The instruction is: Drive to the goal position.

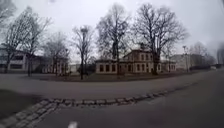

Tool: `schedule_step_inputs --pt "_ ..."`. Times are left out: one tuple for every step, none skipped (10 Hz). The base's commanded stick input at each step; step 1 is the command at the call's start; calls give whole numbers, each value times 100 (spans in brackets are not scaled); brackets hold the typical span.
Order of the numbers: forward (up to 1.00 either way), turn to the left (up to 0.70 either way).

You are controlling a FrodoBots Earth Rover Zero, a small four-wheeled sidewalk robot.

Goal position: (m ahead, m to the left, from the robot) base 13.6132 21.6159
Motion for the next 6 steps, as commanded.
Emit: schedule_step_inputs --pt "100 0" --pt "100 2" --pt "100 14" --pt "100 40" --pt "100 40" --pt "100 40"
